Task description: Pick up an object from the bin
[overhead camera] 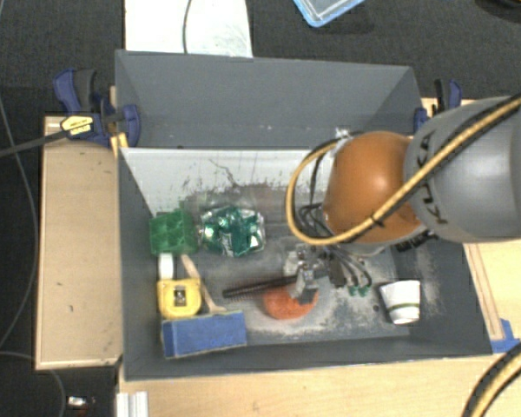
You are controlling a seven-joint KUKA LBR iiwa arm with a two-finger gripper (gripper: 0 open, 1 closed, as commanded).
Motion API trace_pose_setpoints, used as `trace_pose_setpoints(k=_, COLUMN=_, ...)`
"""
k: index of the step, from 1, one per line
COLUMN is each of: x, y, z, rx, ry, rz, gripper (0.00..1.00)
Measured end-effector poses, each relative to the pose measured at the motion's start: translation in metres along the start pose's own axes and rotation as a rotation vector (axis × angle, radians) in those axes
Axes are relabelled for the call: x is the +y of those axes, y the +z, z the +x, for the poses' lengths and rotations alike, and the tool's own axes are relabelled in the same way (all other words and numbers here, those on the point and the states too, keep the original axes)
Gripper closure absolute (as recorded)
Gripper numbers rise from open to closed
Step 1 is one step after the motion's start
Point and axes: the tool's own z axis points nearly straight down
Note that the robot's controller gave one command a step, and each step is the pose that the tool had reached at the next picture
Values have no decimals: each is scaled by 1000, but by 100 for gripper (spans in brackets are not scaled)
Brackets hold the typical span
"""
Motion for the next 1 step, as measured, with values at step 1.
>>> trace_pose_setpoints(k=1, x=-4, y=-76, z=-3, rx=-1, ry=15, rz=0, gripper=100)
